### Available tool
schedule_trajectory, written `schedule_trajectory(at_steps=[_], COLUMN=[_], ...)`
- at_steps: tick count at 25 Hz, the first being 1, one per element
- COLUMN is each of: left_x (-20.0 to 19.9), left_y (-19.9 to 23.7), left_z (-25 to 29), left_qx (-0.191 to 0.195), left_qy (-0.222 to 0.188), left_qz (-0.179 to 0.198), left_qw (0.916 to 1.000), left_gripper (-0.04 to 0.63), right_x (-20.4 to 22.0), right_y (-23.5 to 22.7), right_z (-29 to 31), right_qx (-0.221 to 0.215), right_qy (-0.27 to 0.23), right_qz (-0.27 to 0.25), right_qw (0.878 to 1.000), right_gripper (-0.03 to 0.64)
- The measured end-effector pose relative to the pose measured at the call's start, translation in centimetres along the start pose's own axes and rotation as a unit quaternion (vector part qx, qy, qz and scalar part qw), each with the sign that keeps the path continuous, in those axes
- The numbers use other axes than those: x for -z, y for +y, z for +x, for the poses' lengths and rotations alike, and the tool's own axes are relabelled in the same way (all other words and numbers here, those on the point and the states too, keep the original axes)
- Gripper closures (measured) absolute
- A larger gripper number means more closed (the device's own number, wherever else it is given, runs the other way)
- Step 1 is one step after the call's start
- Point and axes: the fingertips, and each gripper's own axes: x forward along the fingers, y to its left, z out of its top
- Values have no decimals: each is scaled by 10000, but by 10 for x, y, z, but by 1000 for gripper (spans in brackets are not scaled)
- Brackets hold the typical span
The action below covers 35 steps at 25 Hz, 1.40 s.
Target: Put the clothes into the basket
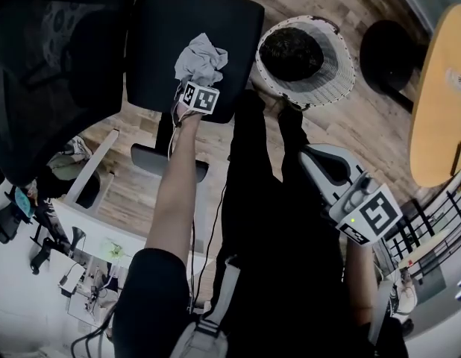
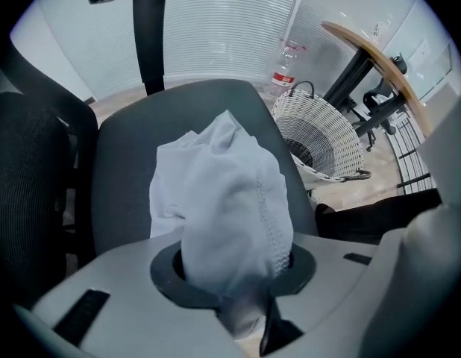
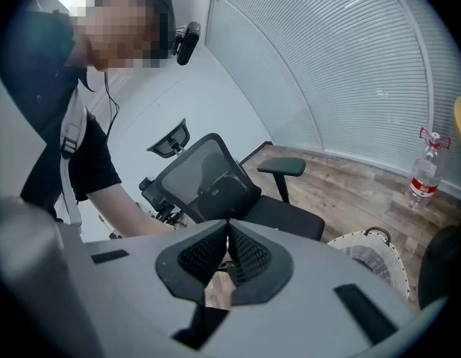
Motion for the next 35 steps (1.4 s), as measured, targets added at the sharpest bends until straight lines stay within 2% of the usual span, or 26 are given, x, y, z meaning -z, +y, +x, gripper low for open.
schedule_trajectory(at_steps=[8,12,16,20,26,35], left_x=[-7,1,-9,-11,-17,-41], left_y=[-1,-4,-20,-33,-50,-76], left_z=[-40,-59,-80,-103,-137,-199], left_qx=[62,15,243,242,300,356], left_qy=[-62,104,-73,-137,-374,-1162], left_qz=[3,-3,-19,85,169,470], left_qw=[10000,9999,9997,9996,9987,9915], left_gripper=[456,456,456,456,456,457], right_x=[-26,-36,-46,-55,-69,-83], right_y=[13,21,26,30,32,24], right_z=[-9,-18,-26,-36,-48,-73], right_qx=[9,35,81,130,266,569], right_qy=[-381,-497,-622,-780,-1078,-1459], right_qz=[-307,-447,-577,-715,-890,-1011], right_qw=[9988,9978,9964,9943,9898,9825], right_gripper=[600,600,600,600,600,600])
